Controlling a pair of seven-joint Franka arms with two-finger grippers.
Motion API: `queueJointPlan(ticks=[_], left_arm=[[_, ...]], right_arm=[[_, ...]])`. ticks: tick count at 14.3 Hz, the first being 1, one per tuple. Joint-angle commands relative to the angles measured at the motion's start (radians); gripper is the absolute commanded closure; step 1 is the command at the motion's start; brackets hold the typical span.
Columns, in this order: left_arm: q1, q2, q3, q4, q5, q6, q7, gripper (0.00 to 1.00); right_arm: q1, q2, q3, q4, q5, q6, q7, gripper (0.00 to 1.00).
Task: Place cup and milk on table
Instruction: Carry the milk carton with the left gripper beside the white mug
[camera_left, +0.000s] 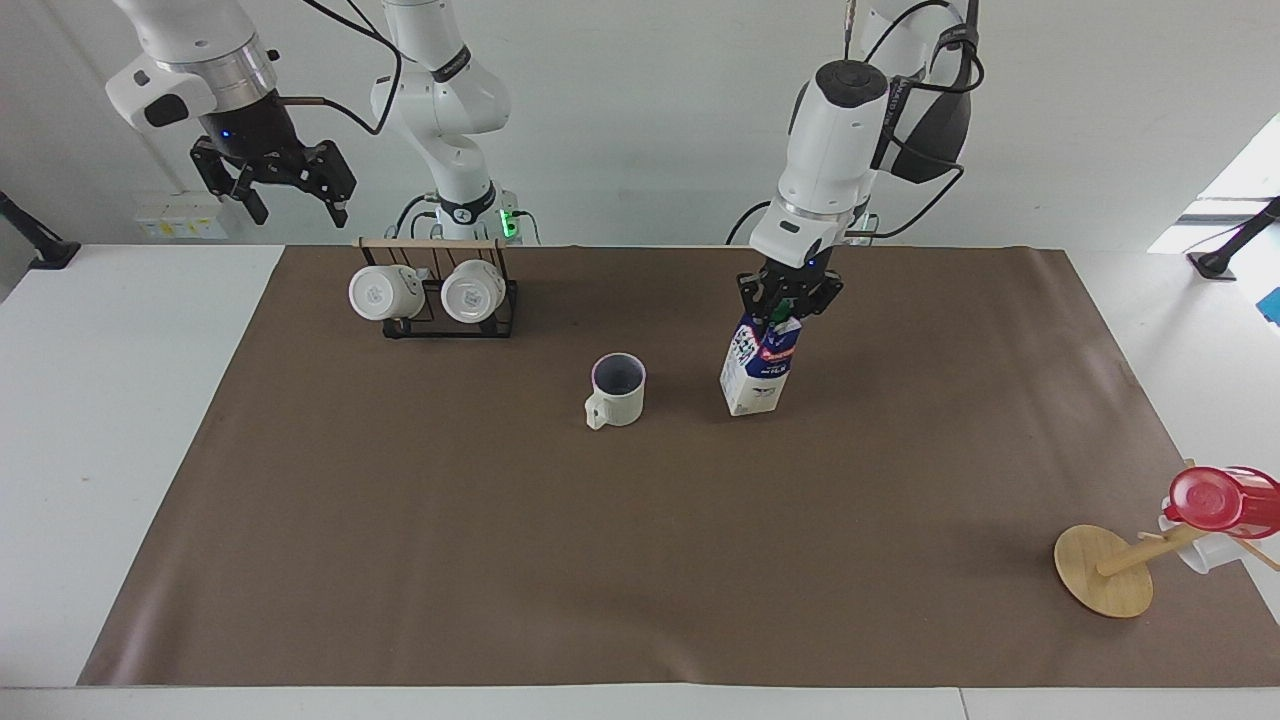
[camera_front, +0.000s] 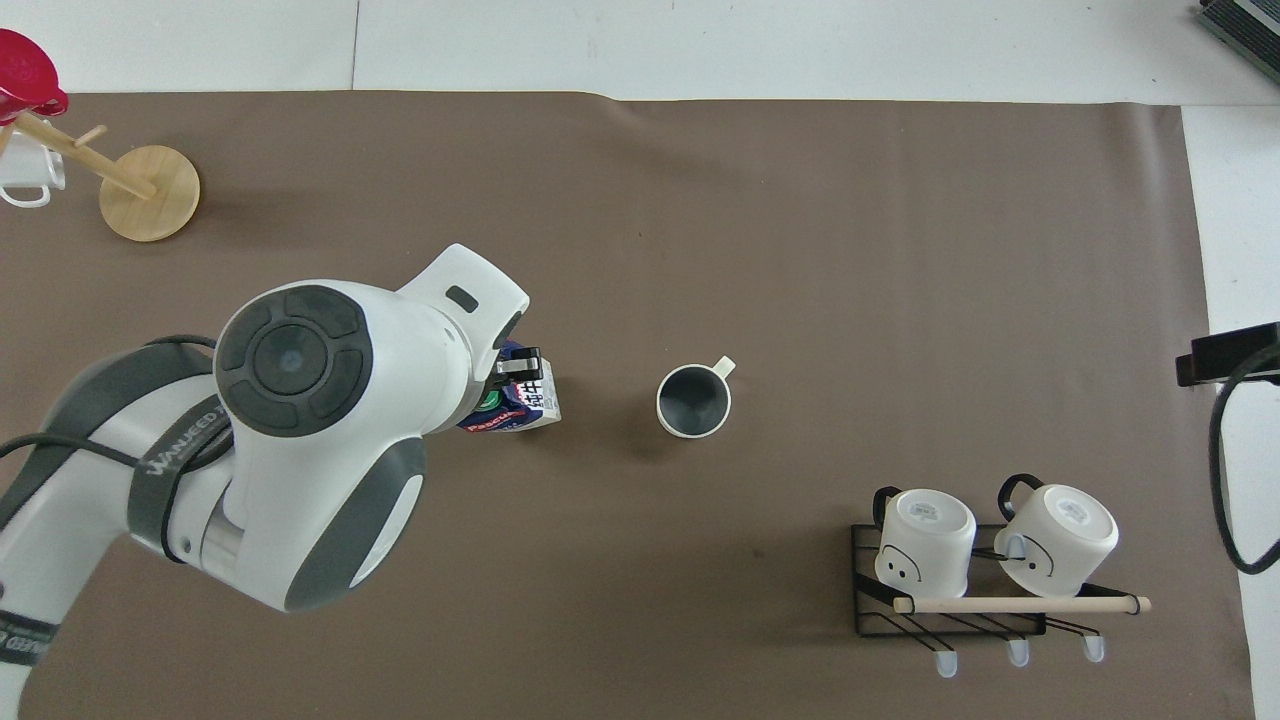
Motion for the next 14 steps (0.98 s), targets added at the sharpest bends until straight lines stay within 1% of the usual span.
queueJointPlan(ticks=[1,3,7,9,11,14], left_arm=[[-0.07,0.069,0.018,0.048,0.063,0.029,-0.107,0.61],[-0.081,0.085,0.018,0.06,0.066,0.032,-0.128,0.61],[-0.082,0.088,0.018,0.068,0.068,0.029,-0.129,0.61],[-0.082,0.088,0.016,0.068,0.072,0.026,-0.119,0.56],[-0.084,0.088,0.015,0.064,0.074,0.025,-0.102,0.52],[-0.085,0.088,0.015,0.059,0.072,0.019,-0.051,0.52]], right_arm=[[-0.004,-0.02,0.005,-0.017,0.0,-0.011,-0.019,0.0],[-0.003,-0.023,0.005,-0.02,0.0,-0.011,-0.019,0.0],[-0.003,-0.03,0.005,-0.029,0.003,-0.016,-0.019,0.0],[-0.003,-0.045,0.005,-0.05,0.003,-0.018,-0.019,0.0],[-0.003,-0.043,0.005,-0.051,0.003,-0.019,-0.021,0.0],[-0.003,-0.043,0.005,-0.044,0.003,-0.019,-0.024,0.0]])
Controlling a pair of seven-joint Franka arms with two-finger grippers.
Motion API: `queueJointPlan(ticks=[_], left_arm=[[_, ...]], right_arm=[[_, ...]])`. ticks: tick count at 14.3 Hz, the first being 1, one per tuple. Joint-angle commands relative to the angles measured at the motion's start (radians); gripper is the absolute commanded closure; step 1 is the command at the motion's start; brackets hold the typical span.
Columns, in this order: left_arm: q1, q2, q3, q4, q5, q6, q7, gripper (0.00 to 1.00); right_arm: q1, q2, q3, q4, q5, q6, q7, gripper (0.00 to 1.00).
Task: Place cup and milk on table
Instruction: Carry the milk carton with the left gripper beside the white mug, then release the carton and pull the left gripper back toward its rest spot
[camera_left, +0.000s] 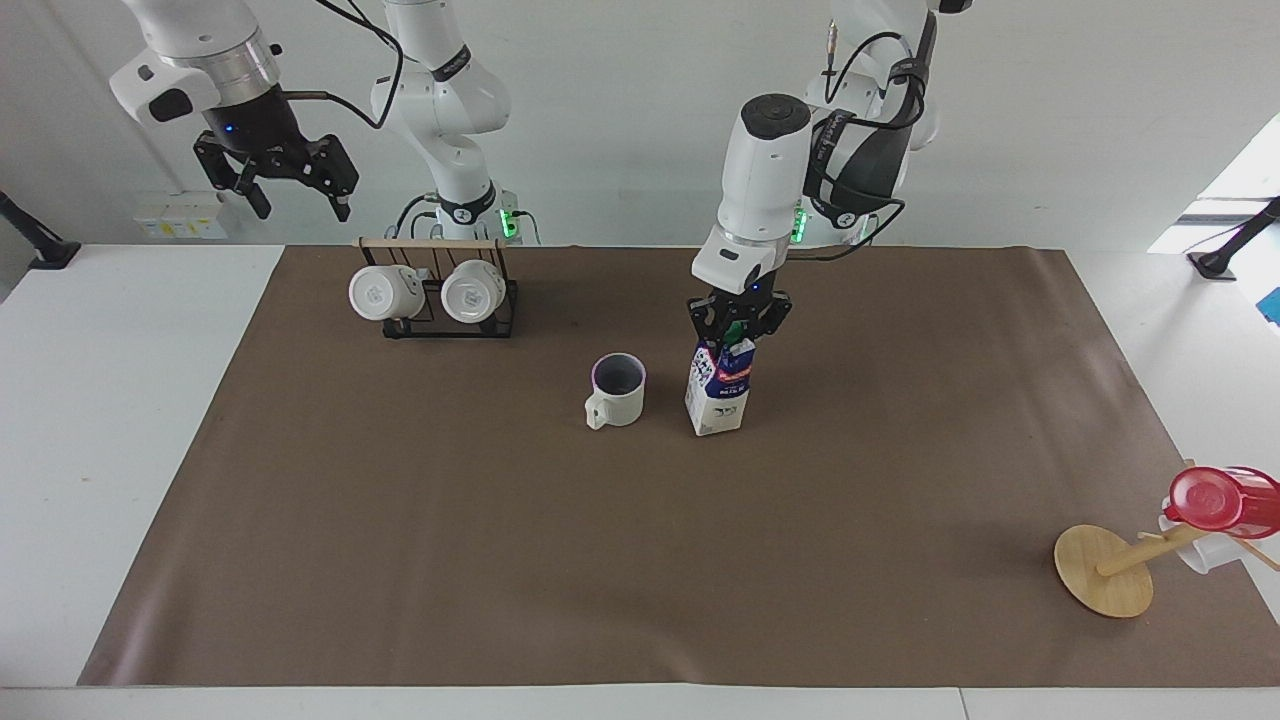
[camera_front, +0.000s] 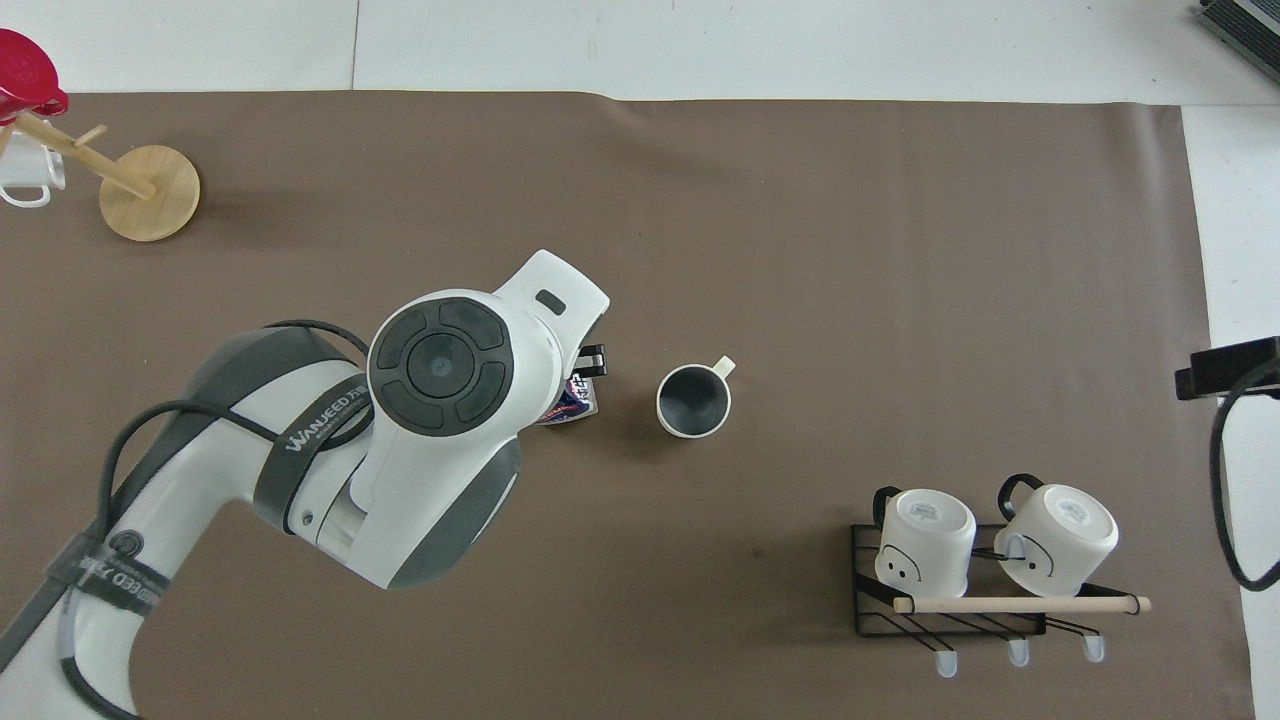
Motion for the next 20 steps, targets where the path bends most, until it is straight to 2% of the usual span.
queueJointPlan(ticks=[1,4,5,6,7,13,18,20], left_arm=[[-0.026,0.007,0.013,0.008,0.022,-0.011,0.026,0.52],[-0.027,0.007,0.013,0.005,0.022,-0.003,0.035,0.47],[-0.026,0.007,0.013,0.005,0.02,-0.003,0.049,0.35],[-0.026,0.007,0.013,0.005,0.02,-0.003,0.051,0.1],[-0.027,0.007,0.013,0.005,0.02,-0.002,0.051,0.0],[-0.027,0.002,0.013,0.042,0.005,-0.037,0.051,0.0],[0.032,-0.032,0.027,0.166,-0.012,-0.247,0.072,0.0],[0.075,-0.061,0.032,0.174,-0.012,-0.305,0.168,0.0]], right_arm=[[-0.004,-0.026,0.003,-0.027,0.003,-0.002,-0.024,0.0],[-0.004,-0.026,0.003,-0.027,0.003,-0.002,-0.023,0.0],[-0.004,-0.026,0.003,-0.025,0.003,-0.002,-0.023,0.0],[-0.004,-0.026,0.003,-0.025,0.003,0.0,-0.023,0.0],[-0.004,-0.026,0.002,-0.025,0.003,0.0,-0.023,0.0],[-0.003,-0.024,0.005,-0.024,0.002,0.001,-0.03,0.0],[-0.001,-0.015,0.008,-0.025,0.025,-0.06,-0.029,0.0],[-0.001,-0.013,0.008,-0.024,0.029,-0.057,-0.024,0.0]])
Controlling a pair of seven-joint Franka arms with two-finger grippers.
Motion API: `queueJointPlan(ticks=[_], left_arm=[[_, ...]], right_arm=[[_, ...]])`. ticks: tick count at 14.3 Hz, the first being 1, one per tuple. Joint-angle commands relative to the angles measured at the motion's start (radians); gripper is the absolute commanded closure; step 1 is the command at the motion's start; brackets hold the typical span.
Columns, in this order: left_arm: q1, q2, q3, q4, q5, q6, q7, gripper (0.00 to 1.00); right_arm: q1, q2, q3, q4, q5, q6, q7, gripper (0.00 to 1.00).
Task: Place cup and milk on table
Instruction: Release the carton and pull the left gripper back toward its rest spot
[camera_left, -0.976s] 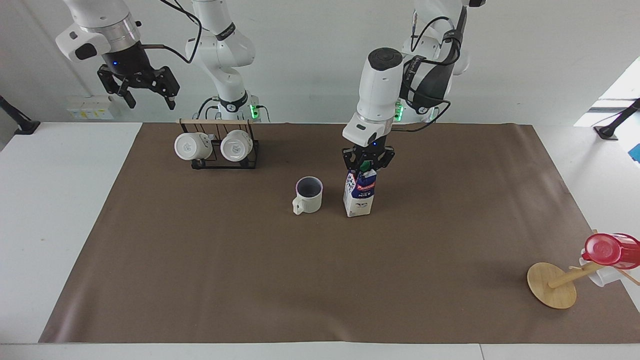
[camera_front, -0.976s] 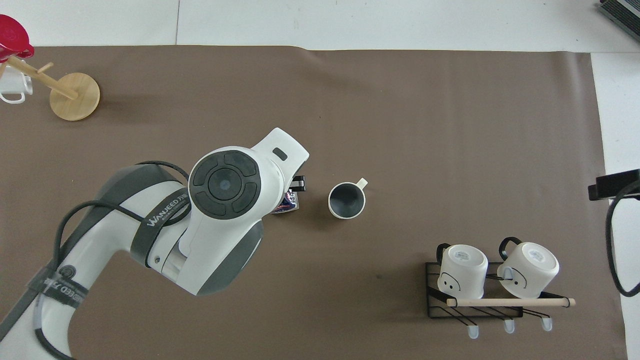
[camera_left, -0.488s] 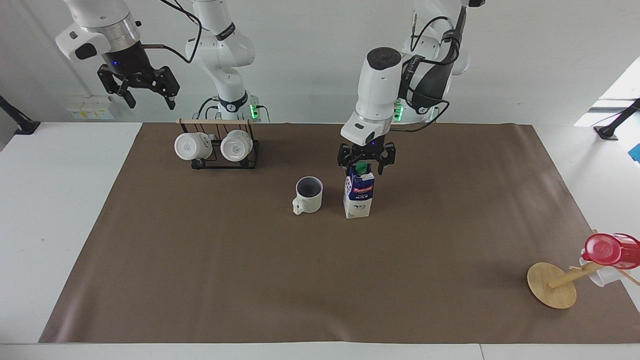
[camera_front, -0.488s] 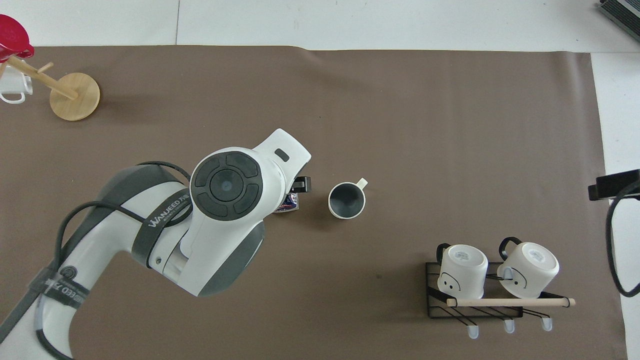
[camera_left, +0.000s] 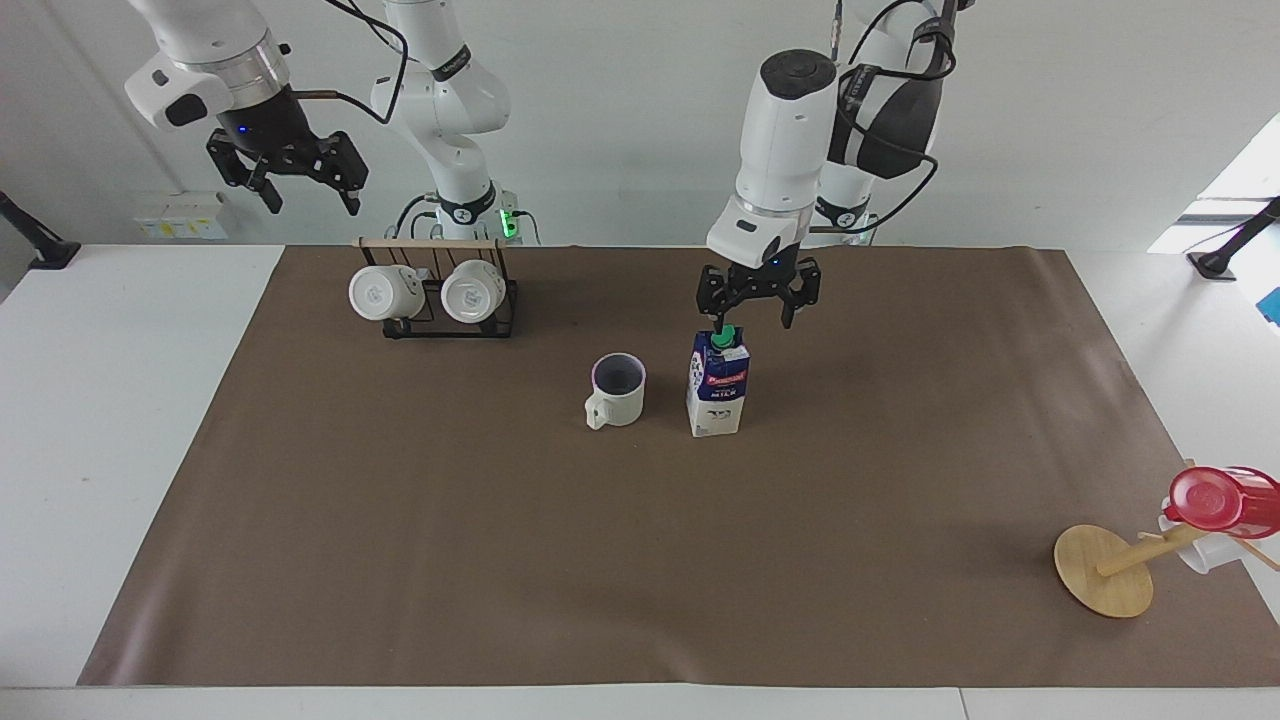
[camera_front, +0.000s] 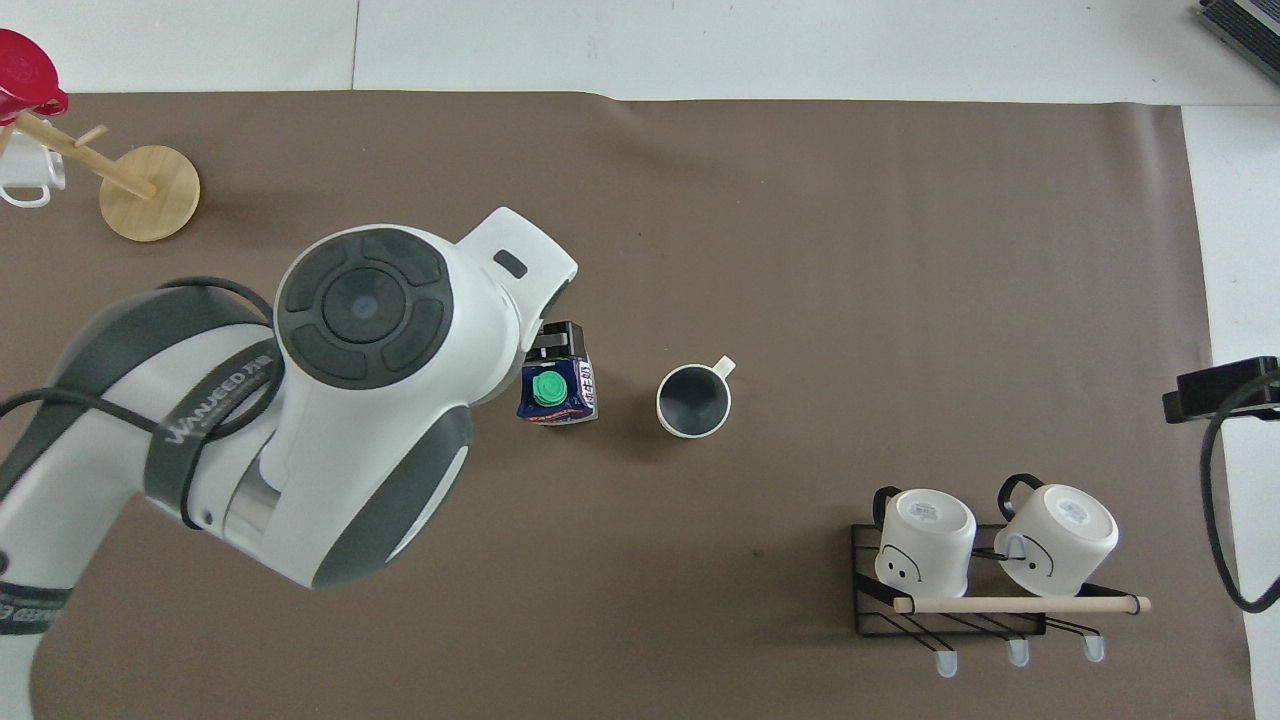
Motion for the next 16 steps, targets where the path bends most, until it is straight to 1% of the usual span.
queueJointPlan(ticks=[1,3,4,7,9,10,11,16], left_arm=[[0.068,-0.05,0.004,0.014,-0.012,-0.096,0.146,0.0],[0.123,-0.085,0.004,0.019,-0.034,-0.155,0.23,0.0],[0.153,-0.104,0.004,0.021,-0.037,-0.182,0.263,0.0],[0.265,-0.158,0.005,0.021,-0.038,-0.235,0.391,0.0],[0.338,-0.162,0.004,0.03,-0.041,-0.267,0.461,0.0],[0.364,-0.162,0.005,0.05,-0.051,-0.291,0.495,0.0],[0.382,-0.162,0.011,0.063,-0.057,-0.308,0.527,0.0],[0.456,-0.162,0.013,0.065,-0.066,-0.327,0.613,0.0]], right_arm=[[-0.005,-0.003,0.002,-0.004,0.006,-0.008,-0.023,0.0],[-0.005,0.044,0.004,0.066,0.003,-0.054,-0.023,0.0],[-0.006,0.055,0.004,0.083,0.003,-0.056,-0.023,0.0],[-0.005,0.041,0.002,0.059,0.018,-0.019,-0.02,0.0],[-0.006,0.04,0.0,0.056,0.02,-0.019,-0.026,0.0],[-0.006,0.041,0.0,0.057,0.017,-0.018,-0.024,0.0],[-0.006,0.041,0.0,0.057,0.005,-0.018,-0.028,0.0],[-0.005,0.04,0.002,0.056,-0.032,-0.016,-0.026,0.0]])
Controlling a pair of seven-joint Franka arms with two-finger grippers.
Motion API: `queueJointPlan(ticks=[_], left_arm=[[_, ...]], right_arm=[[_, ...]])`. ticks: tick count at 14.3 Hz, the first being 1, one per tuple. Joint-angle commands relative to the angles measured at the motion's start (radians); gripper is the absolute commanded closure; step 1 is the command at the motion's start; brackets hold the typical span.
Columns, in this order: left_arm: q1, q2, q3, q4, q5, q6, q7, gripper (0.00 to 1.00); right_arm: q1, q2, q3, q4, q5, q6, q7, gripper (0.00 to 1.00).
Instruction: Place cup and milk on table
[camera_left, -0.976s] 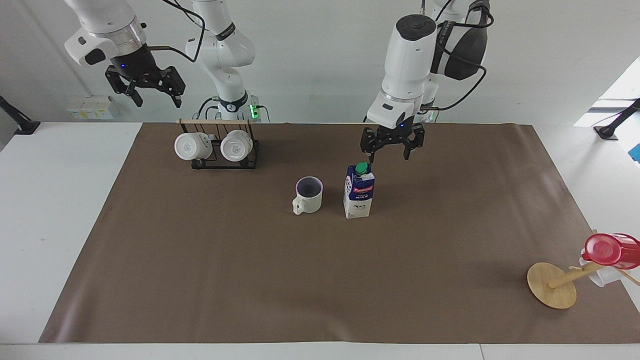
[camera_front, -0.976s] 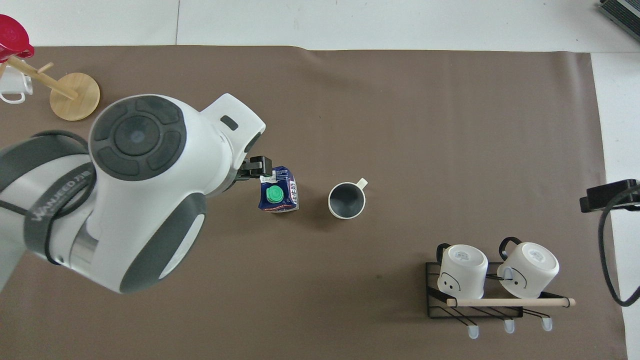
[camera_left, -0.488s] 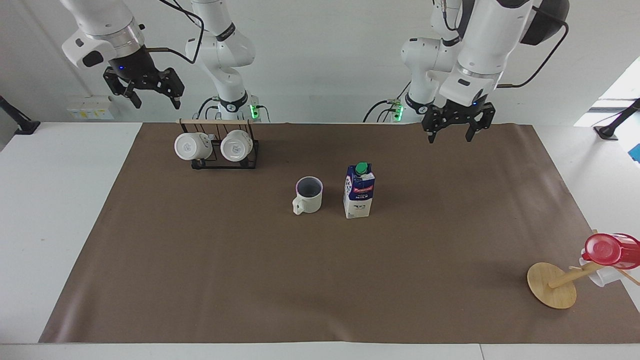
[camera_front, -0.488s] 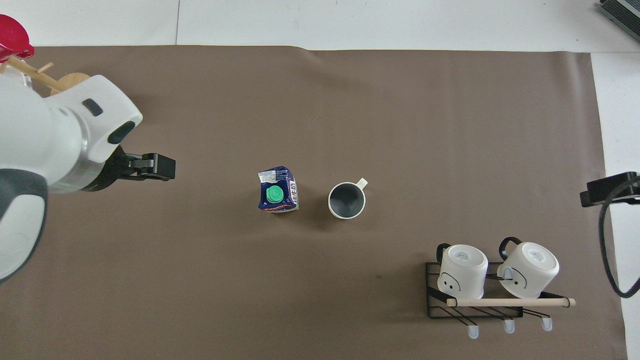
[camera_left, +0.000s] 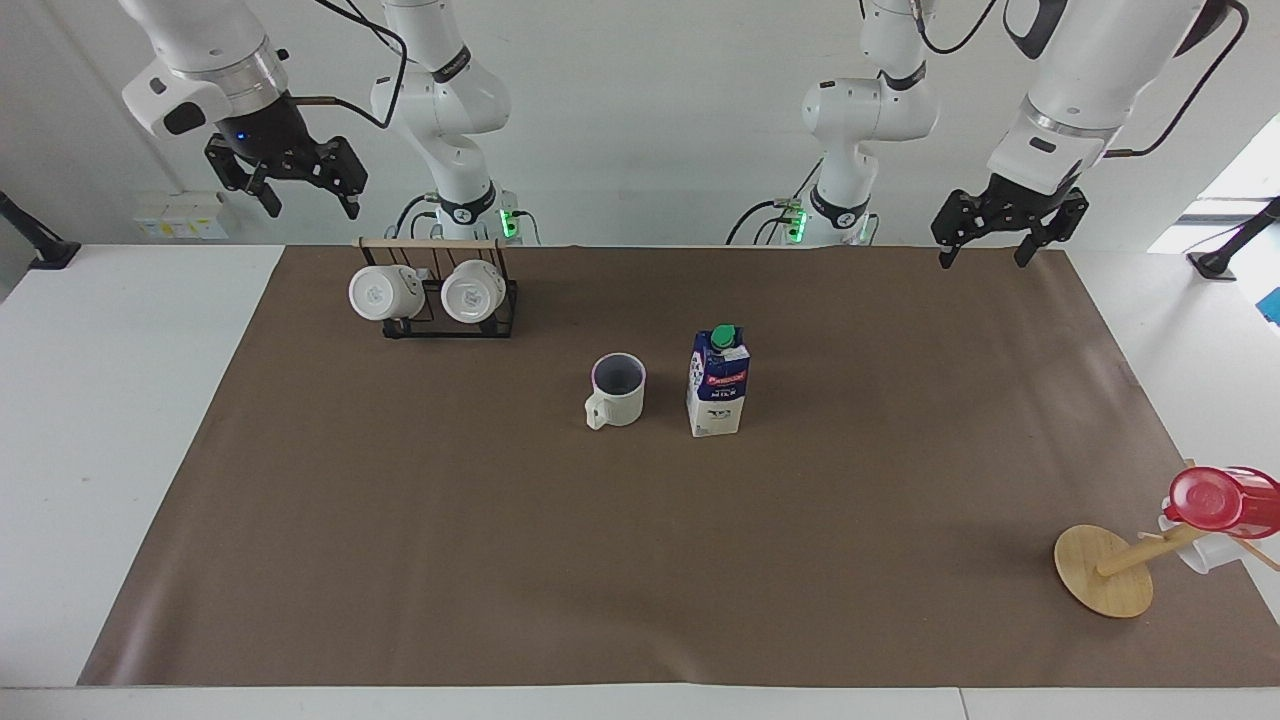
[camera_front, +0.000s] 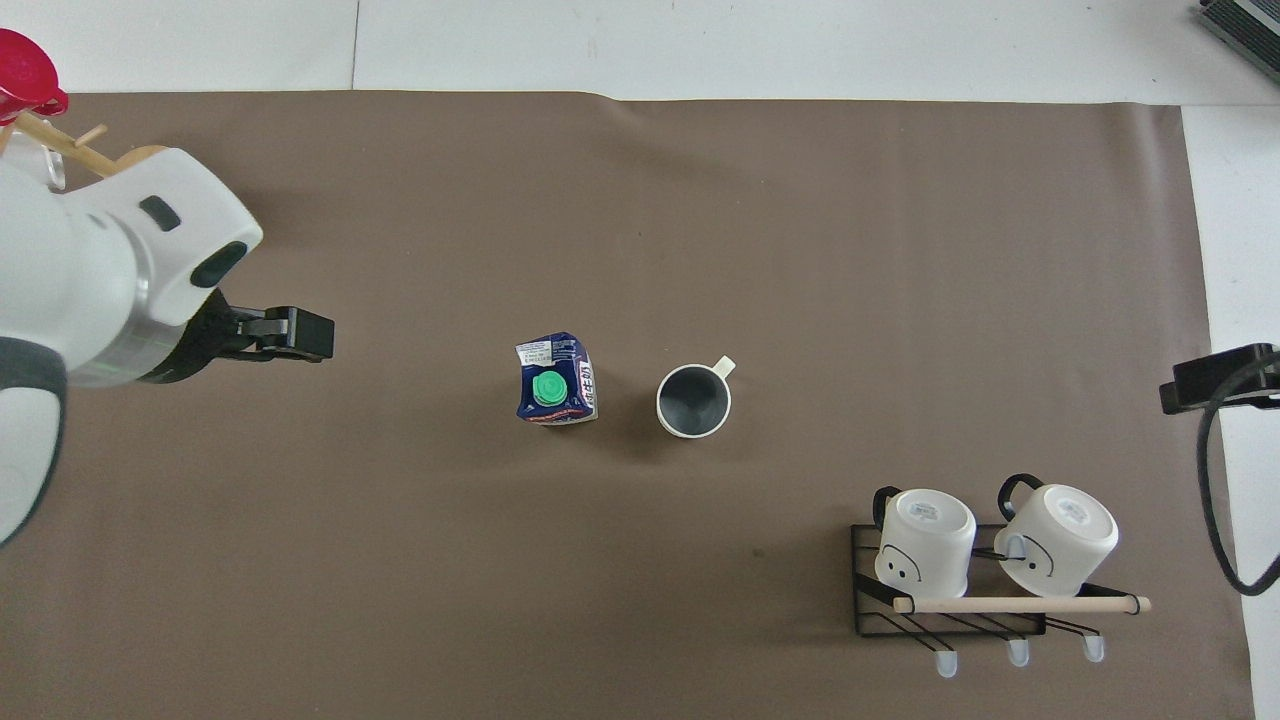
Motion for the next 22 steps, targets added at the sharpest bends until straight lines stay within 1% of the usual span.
queueJointPlan(ticks=[1,5,22], left_arm=[[0.034,0.003,-0.008,0.019,-0.034,-0.028,0.056,0.0],[0.034,0.003,-0.011,0.019,-0.035,-0.029,0.054,0.0],[0.034,-0.007,-0.001,0.019,-0.032,-0.034,0.054,0.0]], right_arm=[[-0.006,0.005,0.003,0.013,-0.009,0.003,-0.028,0.0],[-0.006,-0.013,0.001,0.014,-0.001,0.0,-0.024,0.0],[-0.006,-0.012,0.001,0.014,-0.001,0.001,-0.023,0.0]])
